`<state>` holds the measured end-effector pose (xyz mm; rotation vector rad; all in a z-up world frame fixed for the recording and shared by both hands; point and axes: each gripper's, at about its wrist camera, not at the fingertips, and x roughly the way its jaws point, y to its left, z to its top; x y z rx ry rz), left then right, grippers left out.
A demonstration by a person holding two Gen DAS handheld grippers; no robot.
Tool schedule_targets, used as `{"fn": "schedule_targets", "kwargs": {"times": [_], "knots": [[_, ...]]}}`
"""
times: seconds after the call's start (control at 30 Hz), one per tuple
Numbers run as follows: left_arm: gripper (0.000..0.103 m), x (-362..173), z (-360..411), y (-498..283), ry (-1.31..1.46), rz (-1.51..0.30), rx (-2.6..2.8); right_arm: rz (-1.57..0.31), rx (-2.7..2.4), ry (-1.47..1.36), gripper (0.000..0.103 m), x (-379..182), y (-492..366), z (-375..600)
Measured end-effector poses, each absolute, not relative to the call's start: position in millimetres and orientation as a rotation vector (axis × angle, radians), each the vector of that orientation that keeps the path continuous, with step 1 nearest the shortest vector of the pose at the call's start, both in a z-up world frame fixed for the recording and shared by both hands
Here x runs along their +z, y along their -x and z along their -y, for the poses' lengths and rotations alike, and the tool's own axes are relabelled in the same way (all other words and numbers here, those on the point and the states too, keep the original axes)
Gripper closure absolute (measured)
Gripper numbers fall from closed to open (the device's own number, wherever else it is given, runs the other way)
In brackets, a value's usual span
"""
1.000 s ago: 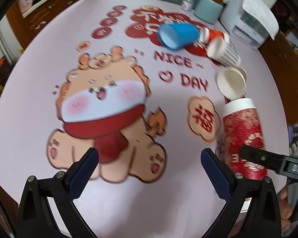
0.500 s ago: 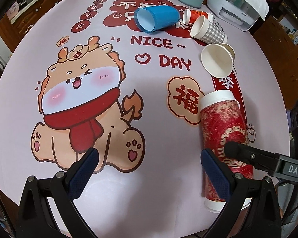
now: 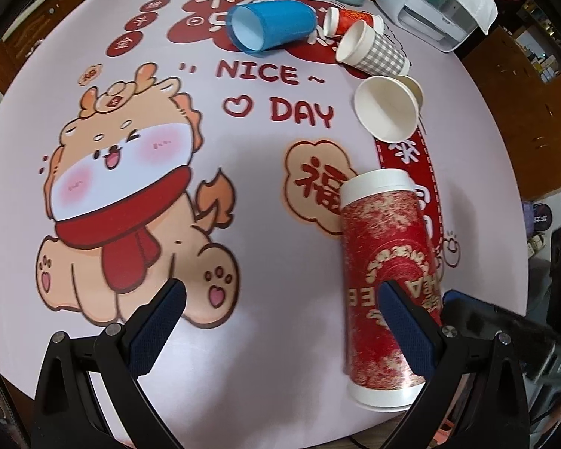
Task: Flip cup upside down
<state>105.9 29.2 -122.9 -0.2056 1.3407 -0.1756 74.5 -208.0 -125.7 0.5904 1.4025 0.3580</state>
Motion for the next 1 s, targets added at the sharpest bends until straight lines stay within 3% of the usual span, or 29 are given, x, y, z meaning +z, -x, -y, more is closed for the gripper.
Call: {"fn": "schedule_targets", "kwargs": {"times": [0.6,1.0], "knots": [[0.001,-136,37,-131,0.215,-1.559,-0.365,-1.255,0.083,-0.378,0.018,-115,-38,281],[0.002,-154,50,-148,0.257,-1.675,-0.373,-1.255,0.082,-0.333,0.027,-134,-37,289]]}}
